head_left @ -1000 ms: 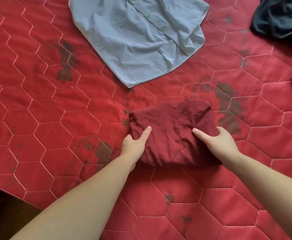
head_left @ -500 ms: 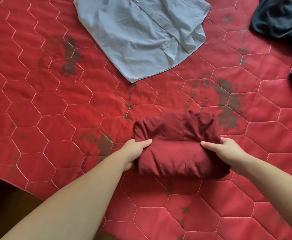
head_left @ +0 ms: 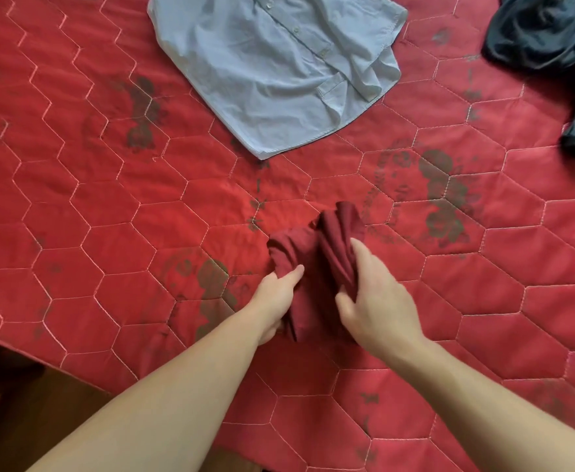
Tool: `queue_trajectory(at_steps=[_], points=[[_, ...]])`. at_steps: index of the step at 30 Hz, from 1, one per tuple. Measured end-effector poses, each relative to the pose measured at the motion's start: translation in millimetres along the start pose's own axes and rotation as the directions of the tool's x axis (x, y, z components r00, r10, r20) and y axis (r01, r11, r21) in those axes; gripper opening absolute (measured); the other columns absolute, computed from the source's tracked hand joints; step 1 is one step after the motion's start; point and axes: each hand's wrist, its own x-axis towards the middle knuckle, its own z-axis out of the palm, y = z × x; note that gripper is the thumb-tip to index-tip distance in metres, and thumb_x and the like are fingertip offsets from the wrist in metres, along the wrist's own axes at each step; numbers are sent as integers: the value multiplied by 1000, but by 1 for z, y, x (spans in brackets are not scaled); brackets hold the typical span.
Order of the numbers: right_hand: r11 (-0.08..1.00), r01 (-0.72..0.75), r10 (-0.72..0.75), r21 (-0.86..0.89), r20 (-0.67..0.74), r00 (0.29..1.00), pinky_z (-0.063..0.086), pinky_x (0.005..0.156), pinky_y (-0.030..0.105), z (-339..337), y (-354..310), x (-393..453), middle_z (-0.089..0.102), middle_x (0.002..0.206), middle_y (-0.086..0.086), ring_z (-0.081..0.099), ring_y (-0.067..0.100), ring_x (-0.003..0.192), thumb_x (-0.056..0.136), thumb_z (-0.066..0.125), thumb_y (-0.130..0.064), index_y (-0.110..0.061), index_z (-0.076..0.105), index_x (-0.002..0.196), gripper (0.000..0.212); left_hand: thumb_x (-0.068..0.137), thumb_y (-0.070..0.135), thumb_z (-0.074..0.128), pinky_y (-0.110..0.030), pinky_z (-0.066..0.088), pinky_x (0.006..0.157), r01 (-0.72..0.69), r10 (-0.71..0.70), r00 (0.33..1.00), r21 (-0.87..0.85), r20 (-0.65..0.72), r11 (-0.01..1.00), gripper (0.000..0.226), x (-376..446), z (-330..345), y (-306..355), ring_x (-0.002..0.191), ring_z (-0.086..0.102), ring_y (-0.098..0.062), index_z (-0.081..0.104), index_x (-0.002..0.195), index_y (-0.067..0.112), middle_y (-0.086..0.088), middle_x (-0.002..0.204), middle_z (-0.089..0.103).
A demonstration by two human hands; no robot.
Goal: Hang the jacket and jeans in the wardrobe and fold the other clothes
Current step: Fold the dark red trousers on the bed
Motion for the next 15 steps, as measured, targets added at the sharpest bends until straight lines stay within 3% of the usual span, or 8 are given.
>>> queue_trajectory(at_steps=[4, 7, 9, 12, 13, 15], points=[[998, 49, -52, 35, 110, 993, 45, 83, 40, 23, -18, -8, 40, 134, -2, 56, 30, 112, 87, 52, -23, -26, 11, 154, 78, 99, 48, 46, -39, 56, 84, 47, -41, 996, -69, 79, 997, 44, -8, -1, 0, 98, 70, -19, 65, 122, 15, -3, 110, 73], [989, 63, -88, 133, 194, 977, 46, 89, 37, 33, -22, -8, 33, 140, -4, 54, 22, 115, 87, 55, -28, -24, 8, 155, 82, 96, 67, 28, -39, 52, 94, 135, -73, 966, -244, 248, 960, 71, -8, -7, 3, 110, 67, -22, 63, 127, 14, -7, 119, 70], [975, 70, -126, 209, 269, 955, 47, 91, 35, 38, -21, -6, 33, 140, -5, 55, 16, 108, 85, 55, -24, -23, 12, 154, 82, 92, 72, 30, -42, 48, 101, 164, -72, 941, -262, 330, 951, 79, -8, -11, 3, 115, 62, -26, 64, 126, 10, -8, 122, 67], [888, -45, -155, 458, 390, 908, 47, 71, 21, 43, -17, -4, 48, 123, -2, 58, 2, 76, 82, 53, -10, -23, 38, 144, 65, 92, 45, 60, -37, 56, 82, 107, -53, 969, -218, 243, 970, 42, -4, -12, 0, 89, 69, -25, 65, 110, 8, -8, 93, 71], [823, -125, -134, 554, 403, 905, 47, 65, 19, 43, -14, -4, 56, 115, -3, 60, 1, 69, 81, 52, -6, -24, 50, 134, 56, 93, 35, 62, -37, 57, 79, 77, -41, 984, -209, 175, 975, 32, -2, -13, -1, 85, 70, -25, 63, 111, 7, -8, 91, 72], [728, -220, 9, 649, 311, 950, 49, 65, 22, 44, -3, -4, 67, 101, -3, 64, 4, 66, 82, 53, -2, -26, 65, 107, 37, 96, 27, 60, -45, 57, 84, 63, -39, 994, -230, 106, 971, 31, 4, -14, -5, 93, 71, -27, 59, 122, 9, -11, 104, 73]])
